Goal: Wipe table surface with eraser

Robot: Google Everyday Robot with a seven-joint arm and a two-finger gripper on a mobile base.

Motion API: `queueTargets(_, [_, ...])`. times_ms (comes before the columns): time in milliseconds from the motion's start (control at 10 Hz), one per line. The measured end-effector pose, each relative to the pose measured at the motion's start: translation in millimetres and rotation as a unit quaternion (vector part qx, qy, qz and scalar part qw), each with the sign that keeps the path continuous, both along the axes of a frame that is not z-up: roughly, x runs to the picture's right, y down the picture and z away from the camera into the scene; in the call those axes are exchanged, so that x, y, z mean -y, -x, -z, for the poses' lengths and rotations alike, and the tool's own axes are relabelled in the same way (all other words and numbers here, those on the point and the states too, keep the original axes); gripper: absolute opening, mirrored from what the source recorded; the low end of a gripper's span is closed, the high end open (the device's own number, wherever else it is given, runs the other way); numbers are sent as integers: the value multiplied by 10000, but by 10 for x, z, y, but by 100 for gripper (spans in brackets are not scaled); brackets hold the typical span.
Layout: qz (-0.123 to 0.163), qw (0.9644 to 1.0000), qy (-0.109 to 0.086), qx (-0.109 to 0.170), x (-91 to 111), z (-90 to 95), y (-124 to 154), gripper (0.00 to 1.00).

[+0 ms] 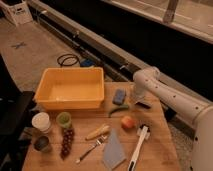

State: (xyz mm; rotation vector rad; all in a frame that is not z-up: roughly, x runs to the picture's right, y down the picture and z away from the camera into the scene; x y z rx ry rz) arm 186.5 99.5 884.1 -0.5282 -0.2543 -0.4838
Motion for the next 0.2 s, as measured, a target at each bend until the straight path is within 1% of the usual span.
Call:
queueTargets(100, [-22, 9999, 95, -89, -115, 86, -58, 0])
queueTargets(200, [-113, 9993, 232, -272, -287, 197, -202, 0])
